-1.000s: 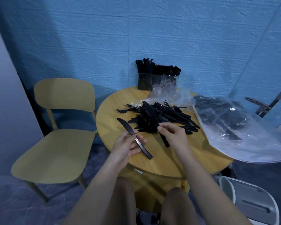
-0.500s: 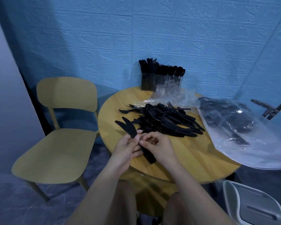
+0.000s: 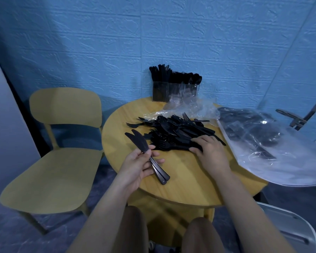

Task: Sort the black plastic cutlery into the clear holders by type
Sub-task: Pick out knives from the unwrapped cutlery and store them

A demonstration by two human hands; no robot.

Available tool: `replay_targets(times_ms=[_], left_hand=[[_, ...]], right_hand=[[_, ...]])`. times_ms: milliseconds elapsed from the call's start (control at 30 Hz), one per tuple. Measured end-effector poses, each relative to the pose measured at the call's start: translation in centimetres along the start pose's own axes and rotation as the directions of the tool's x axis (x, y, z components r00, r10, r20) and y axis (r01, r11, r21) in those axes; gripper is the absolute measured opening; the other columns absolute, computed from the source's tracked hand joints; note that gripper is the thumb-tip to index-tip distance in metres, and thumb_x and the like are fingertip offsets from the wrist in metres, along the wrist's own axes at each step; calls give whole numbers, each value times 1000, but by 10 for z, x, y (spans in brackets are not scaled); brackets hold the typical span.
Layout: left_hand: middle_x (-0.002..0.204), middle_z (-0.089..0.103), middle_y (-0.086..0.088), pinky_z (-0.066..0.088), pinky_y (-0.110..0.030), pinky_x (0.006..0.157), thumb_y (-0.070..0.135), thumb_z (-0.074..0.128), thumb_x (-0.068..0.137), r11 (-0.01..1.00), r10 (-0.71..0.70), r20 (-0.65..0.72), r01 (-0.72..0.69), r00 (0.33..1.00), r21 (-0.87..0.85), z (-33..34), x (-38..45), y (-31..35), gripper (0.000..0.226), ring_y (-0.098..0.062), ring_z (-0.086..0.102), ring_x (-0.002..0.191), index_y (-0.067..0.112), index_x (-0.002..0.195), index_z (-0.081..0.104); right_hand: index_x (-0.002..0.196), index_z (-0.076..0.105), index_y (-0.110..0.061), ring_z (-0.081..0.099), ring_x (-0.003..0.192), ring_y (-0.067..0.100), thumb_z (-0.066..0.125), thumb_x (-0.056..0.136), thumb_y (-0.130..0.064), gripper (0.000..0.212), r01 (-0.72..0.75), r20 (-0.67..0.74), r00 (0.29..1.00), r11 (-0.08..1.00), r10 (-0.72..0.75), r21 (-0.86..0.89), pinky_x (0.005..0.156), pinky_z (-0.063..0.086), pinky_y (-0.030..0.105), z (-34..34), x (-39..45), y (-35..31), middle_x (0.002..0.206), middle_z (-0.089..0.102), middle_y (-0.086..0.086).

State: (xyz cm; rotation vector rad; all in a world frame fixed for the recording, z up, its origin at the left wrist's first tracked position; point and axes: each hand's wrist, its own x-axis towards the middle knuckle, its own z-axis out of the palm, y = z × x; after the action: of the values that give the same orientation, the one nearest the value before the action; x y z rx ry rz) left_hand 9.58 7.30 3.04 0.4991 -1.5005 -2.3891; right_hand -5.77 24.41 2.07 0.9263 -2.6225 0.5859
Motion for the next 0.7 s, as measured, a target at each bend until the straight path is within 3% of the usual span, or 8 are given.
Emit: replay_targets(times_ms=[233,400,500,567,633,700], left_hand=[[80,57,-3,59,-29,67,10,42,100,998,51,34,-52,998,26,9,18,2,20,-18,71,76,10,112,57],[75,50,-3,60,-36,69,11,39,100,995,83,68,-80,994,-54,9,19,0,25,-19,70,71,5,118,55],[75,49,-3,60,-33,66,12,37,101,993,91,73,-86,993,-76,9,18,0,25,-17,69,69,6,118,56],[74,50,-3,59,-32,65,13,38,101,993,101,82,-95,992,-74,9,17,-1,25,-16,67,68,8,116,57],[73,50,-1,58,-33,66,15,40,100,992,107,90,-101,990,-73,9,16,-2,26,-15,65,67,8,118,57],[72,50,0,57,-33,67,18,41,100,991,116,95,-109,989,-75,9,15,-2,27,-13,64,66,8,121,57]], right_hand=[[93,75,-8,60,83,27,71,83,-10,11,116,-255,962,992,-99,52,73,51,37,3,-3,0,85,68,5],[98,73,-5,54,86,17,67,86,-10,14,29,-487,855,921,179,389,80,44,29,-10,-5,1,88,63,1],[99,71,-11,53,82,4,67,87,-13,13,91,-556,771,810,311,579,78,45,20,-24,-7,-6,89,61,-3],[95,69,-21,56,78,-1,67,87,-15,10,110,-489,787,696,375,710,74,45,14,-33,-8,-20,86,64,-5],[91,69,-22,59,74,1,68,86,-17,7,35,-280,865,505,417,862,71,47,15,-40,-6,-40,82,67,-5],[91,70,-16,56,63,-1,68,85,-15,6,-80,-55,939,372,340,925,63,46,12,-39,-2,-61,74,65,-5]])
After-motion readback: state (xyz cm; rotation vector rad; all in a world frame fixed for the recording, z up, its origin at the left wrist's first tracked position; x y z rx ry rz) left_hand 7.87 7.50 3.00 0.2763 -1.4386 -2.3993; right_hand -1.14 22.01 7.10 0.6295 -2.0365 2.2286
